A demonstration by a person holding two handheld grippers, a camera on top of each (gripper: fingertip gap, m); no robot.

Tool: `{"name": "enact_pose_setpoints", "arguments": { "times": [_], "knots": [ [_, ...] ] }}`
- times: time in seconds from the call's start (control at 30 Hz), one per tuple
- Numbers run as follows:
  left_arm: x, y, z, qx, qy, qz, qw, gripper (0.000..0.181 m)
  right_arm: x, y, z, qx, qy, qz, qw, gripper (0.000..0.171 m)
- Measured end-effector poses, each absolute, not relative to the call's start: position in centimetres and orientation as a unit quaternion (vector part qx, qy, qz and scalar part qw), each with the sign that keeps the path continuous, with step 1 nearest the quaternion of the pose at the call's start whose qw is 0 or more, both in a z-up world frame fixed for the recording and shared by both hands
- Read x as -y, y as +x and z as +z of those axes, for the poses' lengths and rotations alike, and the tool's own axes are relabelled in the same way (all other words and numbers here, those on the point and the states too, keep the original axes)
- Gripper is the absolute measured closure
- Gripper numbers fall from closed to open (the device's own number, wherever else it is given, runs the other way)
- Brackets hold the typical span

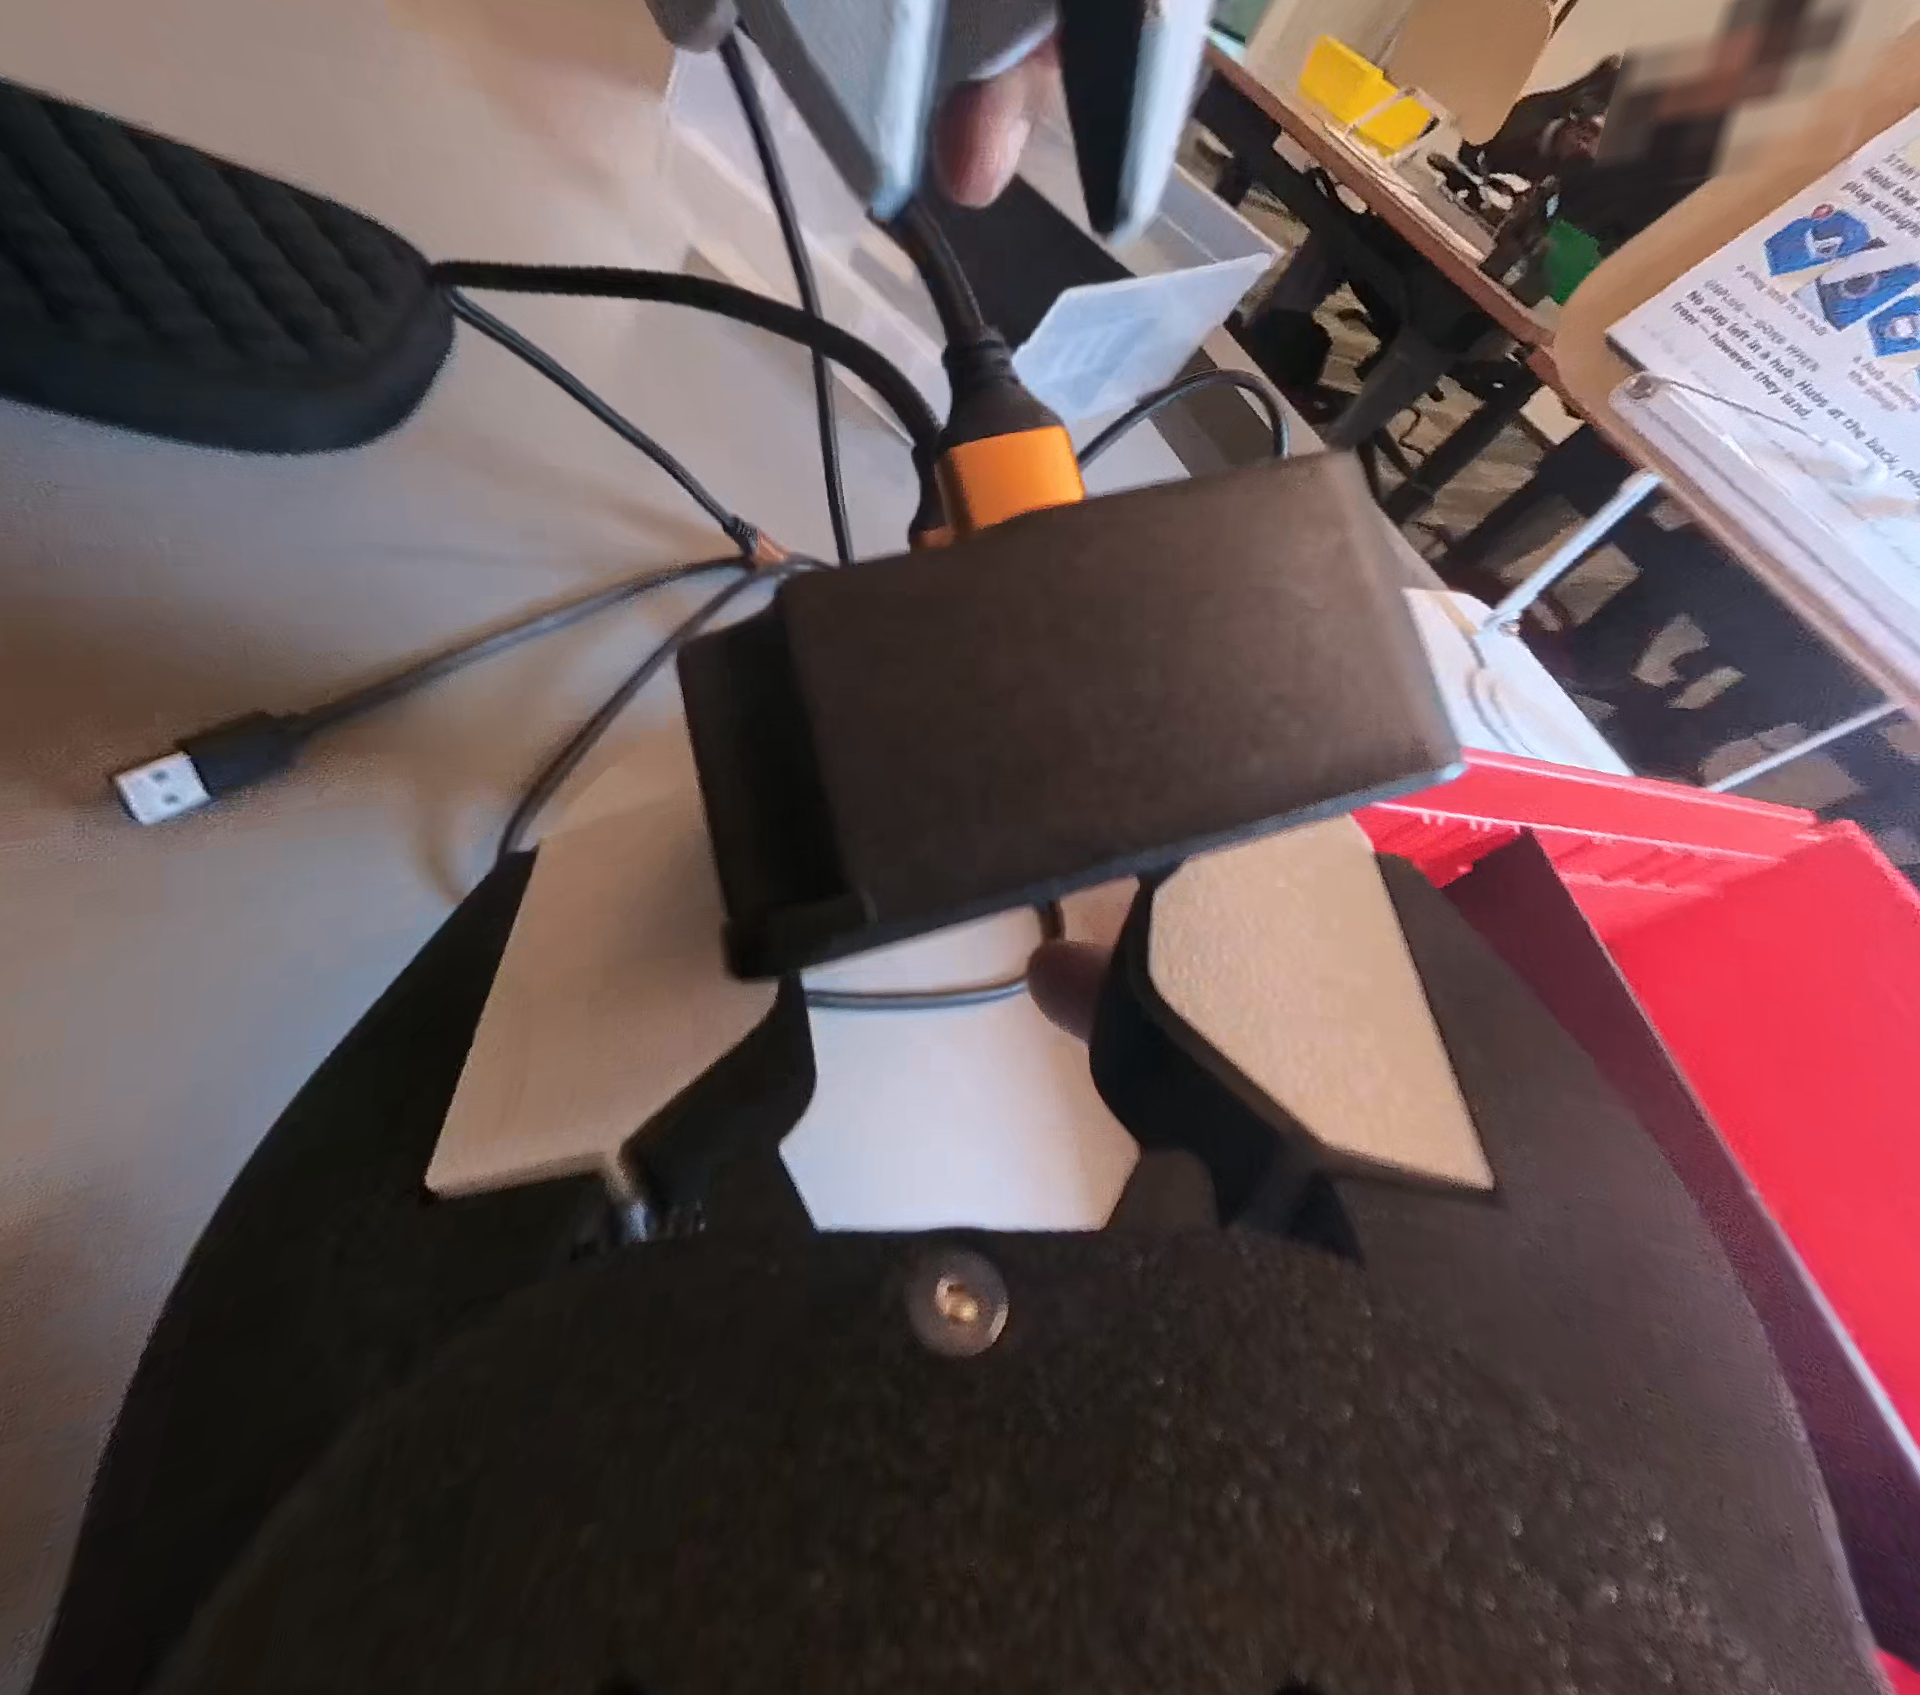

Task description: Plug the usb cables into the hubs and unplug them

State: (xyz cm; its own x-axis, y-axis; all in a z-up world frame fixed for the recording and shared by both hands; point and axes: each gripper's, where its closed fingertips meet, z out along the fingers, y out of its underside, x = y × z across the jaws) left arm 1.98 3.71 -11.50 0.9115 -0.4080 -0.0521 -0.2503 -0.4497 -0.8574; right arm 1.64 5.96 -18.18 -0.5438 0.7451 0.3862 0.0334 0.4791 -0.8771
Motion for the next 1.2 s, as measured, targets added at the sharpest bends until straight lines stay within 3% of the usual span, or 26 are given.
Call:
{"name": "enact_pose_setpoints", "arguments": {
  "times": [0.23,0.37,0.53,0.7,0.93,1.0,1.07,1.2],
  "knots": [
    [0.8,-6.0,-12.3,-0.045,-0.779,-0.133,0.611,0.150,-6.2,3.0,-15.4,0.696,-0.266,0.596,0.298,0.104],
    [1.5,-5.9,-16.8,-0.059,-0.791,-0.130,0.595,0.144,-6.2,3.9,-12.8,0.637,-0.258,0.685,0.241,0.104],
    [0.4,-0.2,-20.0,-0.135,-0.812,-0.191,0.534,0.127,-6.4,4.9,-11.0,0.583,-0.243,0.755,0.178,0.104],
    [0.6,2.3,-18.3,-0.125,-0.767,-0.293,0.557,0.123,-6.2,4.8,-11.7,0.593,-0.244,0.747,0.173,0.104],
    [-1.3,4.9,-17.7,-0.151,-0.767,-0.195,0.593,0.107,-4.2,4.2,-12.1,0.558,-0.250,0.779,0.136,0.104],
    [-1.7,4.8,-17.4,-0.147,-0.769,-0.166,0.600,0.111,-3.6,4.0,-12.6,0.562,-0.254,0.774,0.142,0.104],
    [-1.5,5.1,-18.3,-0.167,-0.785,-0.147,0.578,0.127,-3.2,3.6,-13.3,0.576,-0.259,0.760,0.151,0.104],
    [-0.8,4.4,-19.8,-0.180,-0.814,-0.134,0.536,0.127,-2.6,3.3,-15.1,0.641,-0.265,0.701,0.168,0.103]
  ]
}}
